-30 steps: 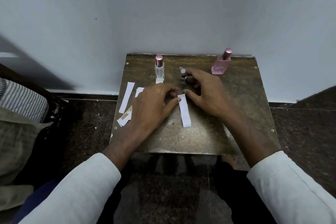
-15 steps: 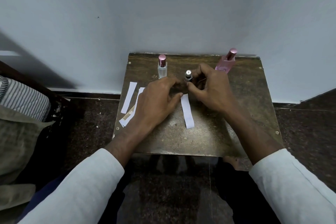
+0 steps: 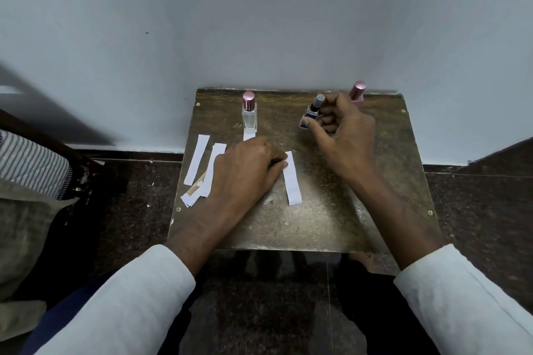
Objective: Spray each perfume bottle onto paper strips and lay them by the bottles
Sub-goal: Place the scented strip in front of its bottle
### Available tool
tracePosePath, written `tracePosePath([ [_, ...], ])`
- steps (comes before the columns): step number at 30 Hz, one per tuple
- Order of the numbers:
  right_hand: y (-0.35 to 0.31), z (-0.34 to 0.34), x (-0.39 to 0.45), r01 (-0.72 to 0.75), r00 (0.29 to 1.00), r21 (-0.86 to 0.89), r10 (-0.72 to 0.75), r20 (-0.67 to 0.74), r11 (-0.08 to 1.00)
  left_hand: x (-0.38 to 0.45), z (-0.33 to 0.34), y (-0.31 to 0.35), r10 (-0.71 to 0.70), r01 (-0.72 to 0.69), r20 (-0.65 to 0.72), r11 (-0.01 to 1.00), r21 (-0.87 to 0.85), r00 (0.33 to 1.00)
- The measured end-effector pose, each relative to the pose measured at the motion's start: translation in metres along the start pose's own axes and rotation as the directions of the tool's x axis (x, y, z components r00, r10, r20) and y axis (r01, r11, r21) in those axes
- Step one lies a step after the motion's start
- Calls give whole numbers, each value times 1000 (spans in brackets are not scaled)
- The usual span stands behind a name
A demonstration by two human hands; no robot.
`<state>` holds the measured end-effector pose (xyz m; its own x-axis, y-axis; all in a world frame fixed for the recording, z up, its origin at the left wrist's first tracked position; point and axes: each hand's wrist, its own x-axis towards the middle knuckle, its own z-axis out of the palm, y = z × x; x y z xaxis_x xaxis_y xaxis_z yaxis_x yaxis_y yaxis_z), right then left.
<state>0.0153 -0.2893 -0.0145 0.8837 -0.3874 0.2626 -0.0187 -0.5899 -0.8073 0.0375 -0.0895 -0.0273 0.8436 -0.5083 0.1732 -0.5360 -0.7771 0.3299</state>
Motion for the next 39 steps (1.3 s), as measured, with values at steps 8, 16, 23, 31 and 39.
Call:
tracePosePath([
  [8, 0, -1, 3, 17, 1000, -47, -17, 7, 999, 21, 5, 9, 23, -23, -27, 1000, 11, 999],
  [16, 2, 2, 9, -9, 999, -64, 11, 30, 998, 41, 10, 17, -14, 18, -55, 997, 75, 998],
  [23, 7, 9, 11, -6, 995, -119, 18, 95, 993, 51, 19, 18, -88, 91, -27, 991, 100, 996],
  [31, 8, 10, 11, 4, 993, -141, 13, 119, 990, 52, 16, 21, -138, 137, -15, 989, -52, 990],
  [39, 11, 12, 11, 50, 986, -154, -24, 165, 987, 53, 20, 20, -145, 141, -33, 986, -86, 989],
])
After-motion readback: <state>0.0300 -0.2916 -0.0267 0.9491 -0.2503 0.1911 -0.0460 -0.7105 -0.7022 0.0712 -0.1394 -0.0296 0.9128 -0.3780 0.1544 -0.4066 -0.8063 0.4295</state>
